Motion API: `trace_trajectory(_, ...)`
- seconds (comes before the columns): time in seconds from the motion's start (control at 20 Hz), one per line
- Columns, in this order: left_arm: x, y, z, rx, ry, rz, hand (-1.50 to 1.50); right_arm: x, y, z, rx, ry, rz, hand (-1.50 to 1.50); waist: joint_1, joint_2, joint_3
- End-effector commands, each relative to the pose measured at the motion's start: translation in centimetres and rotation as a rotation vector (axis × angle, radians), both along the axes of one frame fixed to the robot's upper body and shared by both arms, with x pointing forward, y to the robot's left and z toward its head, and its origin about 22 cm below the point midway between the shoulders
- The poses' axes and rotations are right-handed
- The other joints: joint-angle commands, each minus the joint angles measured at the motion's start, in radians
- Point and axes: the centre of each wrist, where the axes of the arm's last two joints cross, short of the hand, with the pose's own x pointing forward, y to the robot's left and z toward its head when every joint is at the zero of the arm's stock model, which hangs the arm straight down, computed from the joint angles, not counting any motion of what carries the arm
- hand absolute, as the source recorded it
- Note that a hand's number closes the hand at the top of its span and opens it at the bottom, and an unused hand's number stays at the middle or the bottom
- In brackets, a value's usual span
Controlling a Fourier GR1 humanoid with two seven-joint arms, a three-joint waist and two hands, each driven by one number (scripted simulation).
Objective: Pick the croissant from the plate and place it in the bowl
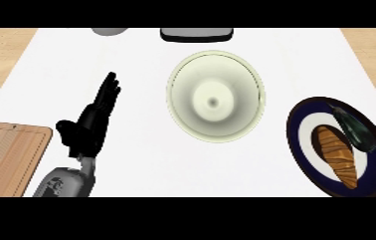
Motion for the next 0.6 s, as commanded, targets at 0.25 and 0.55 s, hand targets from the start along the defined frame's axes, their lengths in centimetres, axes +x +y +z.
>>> trace_trajectory(0.25,0.7,-1.4,-0.1,-0.011,-0.001,-0.015,0.0,1.3,-0.5,2.1,-0.095,0.334,0.026,-1.5,0.0,0.002,0.001)
trace_trajectory(0.55,-0.9,-0.2,0.5,0.011,-0.001,0.003,0.0,2.6,-1.7,0.0,-0.128,0.465,0.03,-1.5,0.007,0.001,0.001)
